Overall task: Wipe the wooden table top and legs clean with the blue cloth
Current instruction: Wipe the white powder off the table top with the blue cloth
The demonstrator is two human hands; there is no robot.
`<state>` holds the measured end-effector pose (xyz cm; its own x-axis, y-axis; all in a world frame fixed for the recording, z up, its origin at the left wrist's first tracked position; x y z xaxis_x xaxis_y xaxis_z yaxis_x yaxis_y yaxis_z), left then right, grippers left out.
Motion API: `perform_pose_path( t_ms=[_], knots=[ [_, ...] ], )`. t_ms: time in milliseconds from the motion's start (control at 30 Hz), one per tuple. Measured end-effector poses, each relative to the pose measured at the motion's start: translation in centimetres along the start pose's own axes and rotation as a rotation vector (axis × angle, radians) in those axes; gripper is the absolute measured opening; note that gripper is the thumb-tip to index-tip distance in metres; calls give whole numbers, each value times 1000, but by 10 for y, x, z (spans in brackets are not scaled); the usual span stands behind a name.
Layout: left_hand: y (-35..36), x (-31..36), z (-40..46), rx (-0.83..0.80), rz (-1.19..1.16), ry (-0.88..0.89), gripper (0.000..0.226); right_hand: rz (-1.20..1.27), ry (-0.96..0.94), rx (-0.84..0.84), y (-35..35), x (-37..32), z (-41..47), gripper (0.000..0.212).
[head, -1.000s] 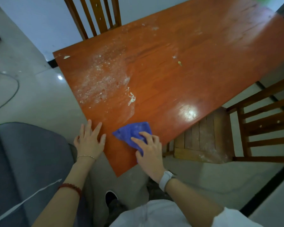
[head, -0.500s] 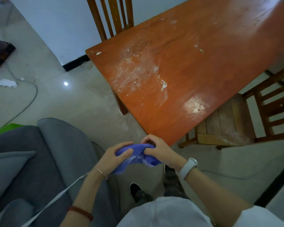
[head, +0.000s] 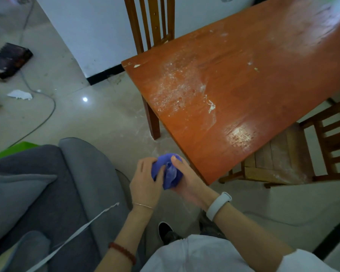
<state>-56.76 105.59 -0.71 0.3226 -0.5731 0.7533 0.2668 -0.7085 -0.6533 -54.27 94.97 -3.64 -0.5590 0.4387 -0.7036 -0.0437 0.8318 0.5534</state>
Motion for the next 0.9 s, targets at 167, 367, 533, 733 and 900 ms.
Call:
perform_pose_path(
  t_ms=[167, 367, 533, 733, 900],
  knots=[
    [6, -8, 3, -262, -14, 317, 45, 86, -27, 8, -1, -26, 9, 60],
    [17, 10, 23, -438, -8, 447, 37, -163, -183, 389, -32, -70, 16, 53],
    [44, 49, 60, -404, -22, 359, 30, -738, -378, 484, -76, -149, 29, 31],
    [75, 62, 154, -362, 148, 148, 33, -1604, -341, 641, -129, -230, 92, 62],
    [93, 59, 217, -364, 284, 85, 39, -1852, -291, 765, -161, -248, 146, 51]
  ],
)
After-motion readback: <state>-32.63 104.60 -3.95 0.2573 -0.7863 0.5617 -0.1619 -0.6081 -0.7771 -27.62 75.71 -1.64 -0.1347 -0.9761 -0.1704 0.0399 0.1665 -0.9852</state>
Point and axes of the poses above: each hand's wrist, its own z-axis towards the middle knuckle, its own y-axis out of the palm, x = y × z, the point moved 3 cm from there along z, towards the middle knuckle, and after that the axes turned 10 degrees about -y, right-handed, at the moved point
